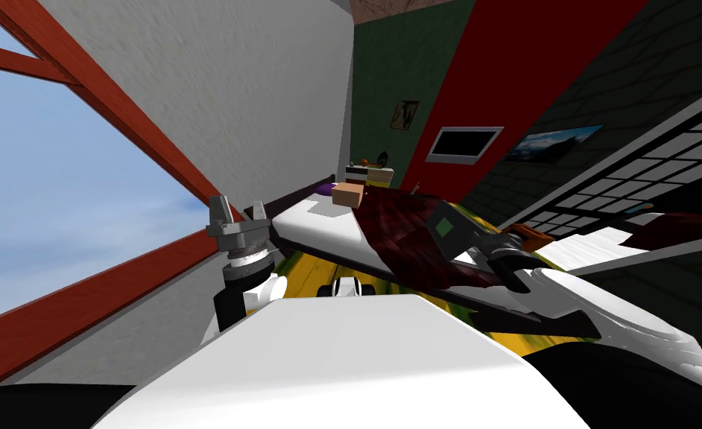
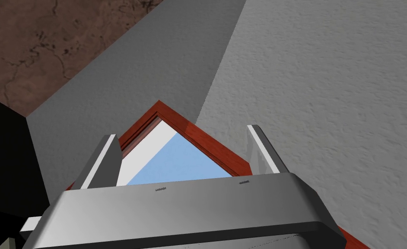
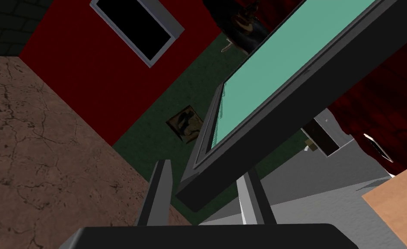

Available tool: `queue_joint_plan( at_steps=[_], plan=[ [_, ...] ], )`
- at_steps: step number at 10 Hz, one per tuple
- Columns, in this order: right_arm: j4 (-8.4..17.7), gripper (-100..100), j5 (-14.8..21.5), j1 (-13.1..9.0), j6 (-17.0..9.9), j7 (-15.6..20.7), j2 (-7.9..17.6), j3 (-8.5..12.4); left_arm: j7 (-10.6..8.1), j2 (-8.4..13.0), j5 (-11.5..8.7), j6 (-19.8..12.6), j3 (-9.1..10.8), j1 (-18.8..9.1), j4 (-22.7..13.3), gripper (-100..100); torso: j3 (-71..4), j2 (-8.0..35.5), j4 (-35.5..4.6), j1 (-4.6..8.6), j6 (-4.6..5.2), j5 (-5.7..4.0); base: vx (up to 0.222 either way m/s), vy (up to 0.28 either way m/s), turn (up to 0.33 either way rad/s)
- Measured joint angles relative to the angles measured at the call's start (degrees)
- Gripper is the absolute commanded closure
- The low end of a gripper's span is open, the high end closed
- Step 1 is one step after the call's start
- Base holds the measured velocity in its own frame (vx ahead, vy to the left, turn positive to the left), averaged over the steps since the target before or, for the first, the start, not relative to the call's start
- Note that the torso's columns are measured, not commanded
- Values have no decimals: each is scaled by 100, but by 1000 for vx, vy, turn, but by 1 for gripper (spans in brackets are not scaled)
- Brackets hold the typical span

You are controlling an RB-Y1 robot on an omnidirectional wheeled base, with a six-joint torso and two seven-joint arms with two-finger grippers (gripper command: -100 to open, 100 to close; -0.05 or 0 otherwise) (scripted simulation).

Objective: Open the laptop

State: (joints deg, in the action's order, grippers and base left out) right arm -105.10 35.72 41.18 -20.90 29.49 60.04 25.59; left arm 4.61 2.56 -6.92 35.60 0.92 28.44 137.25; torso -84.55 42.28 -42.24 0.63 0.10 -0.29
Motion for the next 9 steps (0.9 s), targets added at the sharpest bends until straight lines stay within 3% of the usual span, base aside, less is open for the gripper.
queue_joint_plan(
  at_steps=[7,9],
  plan=[
    [384,100,-1203,-44,419,-768,413,79,0,0,0,0,0,0,0,0,-28,-46,19,0,-21,-9,-30,-84,5],
    [446,100,-1335,-107,479,-873,388,42,0,0,0,0,0,0,0,0,-21,-33,17,-17,-25,-1,-57,-99,71]
  ],
)
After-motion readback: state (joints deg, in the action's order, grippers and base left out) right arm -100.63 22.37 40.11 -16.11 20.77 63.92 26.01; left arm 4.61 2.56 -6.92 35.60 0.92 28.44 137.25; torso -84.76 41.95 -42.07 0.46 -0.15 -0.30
